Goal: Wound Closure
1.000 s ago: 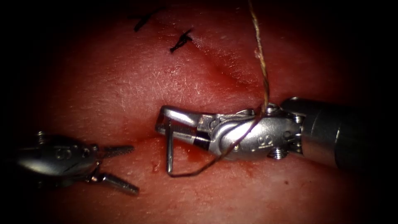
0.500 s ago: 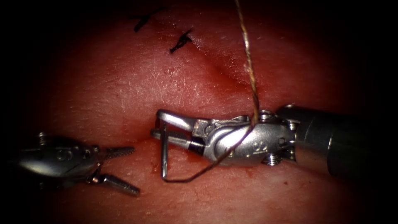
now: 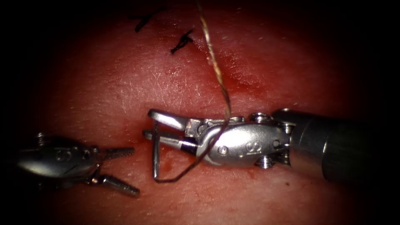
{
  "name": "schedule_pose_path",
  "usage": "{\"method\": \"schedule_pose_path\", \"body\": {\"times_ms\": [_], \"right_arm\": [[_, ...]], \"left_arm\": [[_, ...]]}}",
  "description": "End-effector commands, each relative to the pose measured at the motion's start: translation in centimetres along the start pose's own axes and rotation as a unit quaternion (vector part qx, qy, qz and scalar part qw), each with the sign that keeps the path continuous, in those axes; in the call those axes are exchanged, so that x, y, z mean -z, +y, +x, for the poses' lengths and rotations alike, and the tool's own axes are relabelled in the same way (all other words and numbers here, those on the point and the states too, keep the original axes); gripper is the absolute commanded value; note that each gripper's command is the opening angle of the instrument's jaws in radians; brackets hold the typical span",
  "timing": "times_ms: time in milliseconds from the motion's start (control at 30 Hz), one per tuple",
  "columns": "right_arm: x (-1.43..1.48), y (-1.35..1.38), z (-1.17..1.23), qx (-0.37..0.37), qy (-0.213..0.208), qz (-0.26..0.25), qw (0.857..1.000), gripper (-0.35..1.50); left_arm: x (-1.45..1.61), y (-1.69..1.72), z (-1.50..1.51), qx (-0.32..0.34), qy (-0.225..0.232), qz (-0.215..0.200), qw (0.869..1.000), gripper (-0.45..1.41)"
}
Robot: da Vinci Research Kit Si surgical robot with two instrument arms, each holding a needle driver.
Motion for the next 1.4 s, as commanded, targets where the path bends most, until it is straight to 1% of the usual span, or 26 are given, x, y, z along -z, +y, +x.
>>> {"method": "schedule_pose_path", "body": {"times_ms": [33,167,333,467,533,800,967,1033,1067,1200,1233,1400], "right_arm": [[-0.07,0.00,-0.05,-0.013,-0.007,0.000,1.000,-0.35],[-0.06,0.01,-0.07,-0.042,-0.018,0.000,0.999,-0.35],[-0.07,-0.05,-0.08,-0.062,-0.029,0.009,0.998,-0.35],[-0.08,-0.07,-0.11,-0.093,-0.035,0.015,0.995,-0.35],[-0.08,-0.08,-0.12,-0.095,-0.037,0.015,0.995,-0.35],[-0.09,-0.14,-0.23,-0.154,-0.050,0.023,0.987,-0.35],[-0.10,-0.15,-0.27,-0.158,-0.050,0.026,0.986,-0.35],[-0.10,-0.16,-0.28,-0.160,-0.055,0.030,0.985,-0.35],[-0.10,-0.15,-0.28,-0.161,-0.050,0.038,0.985,-0.35],[-0.10,-0.17,-0.24,-0.104,-0.033,0.057,0.992,-0.35],[-0.11,-0.21,-0.20,-0.086,-0.027,0.071,0.993,-0.35],[-0.15,-0.28,-0.02,-0.060,-0.023,0.098,0.993,-0.35]], "left_arm": [[-0.08,0.01,0.00,0.000,0.000,0.000,1.000,0.41],[-0.07,0.01,0.00,0.000,0.000,0.000,1.000,0.41],[-0.06,0.01,0.01,-0.001,0.001,0.001,1.000,0.41],[-0.05,0.01,0.01,-0.001,0.001,0.001,1.000,0.41],[-0.05,0.01,0.01,-0.001,0.001,0.001,1.000,0.41],[-0.05,0.01,0.01,-0.001,0.001,0.001,1.000,0.41],[-0.06,0.01,0.01,-0.001,0.003,0.001,1.000,0.41],[-0.06,0.01,0.01,-0.001,0.003,0.001,1.000,0.41],[-0.06,0.01,0.01,-0.001,0.003,0.001,1.000,0.41],[-0.06,0.01,0.01,-0.001,0.003,0.001,1.000,0.41],[-0.06,0.01,0.01,-0.001,0.003,0.001,1.000,0.41],[-0.05,0.01,0.01,-0.001,0.003,0.001,1.000,0.41]]}}
